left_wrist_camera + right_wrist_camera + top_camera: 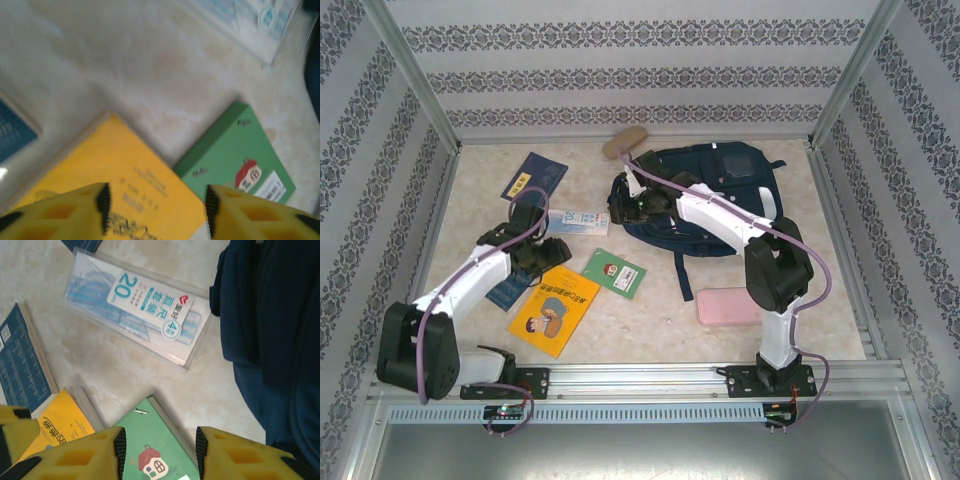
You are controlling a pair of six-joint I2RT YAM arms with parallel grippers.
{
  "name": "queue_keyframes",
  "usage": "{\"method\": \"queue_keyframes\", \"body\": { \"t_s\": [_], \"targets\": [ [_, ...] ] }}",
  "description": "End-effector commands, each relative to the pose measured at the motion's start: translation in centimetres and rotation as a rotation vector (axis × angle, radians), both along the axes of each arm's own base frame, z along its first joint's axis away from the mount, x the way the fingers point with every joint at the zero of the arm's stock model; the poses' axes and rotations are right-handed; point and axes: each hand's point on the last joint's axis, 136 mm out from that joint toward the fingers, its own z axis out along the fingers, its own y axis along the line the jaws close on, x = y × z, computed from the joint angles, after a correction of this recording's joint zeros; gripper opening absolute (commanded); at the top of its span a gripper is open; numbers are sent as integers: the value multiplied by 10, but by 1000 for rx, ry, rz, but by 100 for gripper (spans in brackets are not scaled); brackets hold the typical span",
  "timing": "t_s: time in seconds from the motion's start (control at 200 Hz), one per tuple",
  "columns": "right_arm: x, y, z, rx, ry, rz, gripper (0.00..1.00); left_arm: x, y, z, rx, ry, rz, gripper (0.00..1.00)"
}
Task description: Pack the student bag
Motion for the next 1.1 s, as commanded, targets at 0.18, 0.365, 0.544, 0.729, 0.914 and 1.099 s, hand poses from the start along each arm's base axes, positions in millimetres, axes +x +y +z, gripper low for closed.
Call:
{"method": "queue_keyframes", "body": {
  "t_s": [0.18,0.365,0.544,0.729,0.914,1.099],
  "targets": [
    [-13,22,-13,8,11,38,43,-67,-19,-45,-22,167,54,33],
    [-16,26,-11,1,4,54,43,-61,-1,-67,81,198,137,13],
    [-21,24,-9,-12,2,55,44,-35,25,-72,149,183,255,8],
    [-25,22,-9,-24,5,57,43,14,33,-68,137,119,316,6],
    [-27,23,-8,-31,4,56,44,59,26,-65,138,90,288,6],
    [-29,27,-11,-29,13,59,44,84,22,-43,126,44,220,12]
  ]
}}
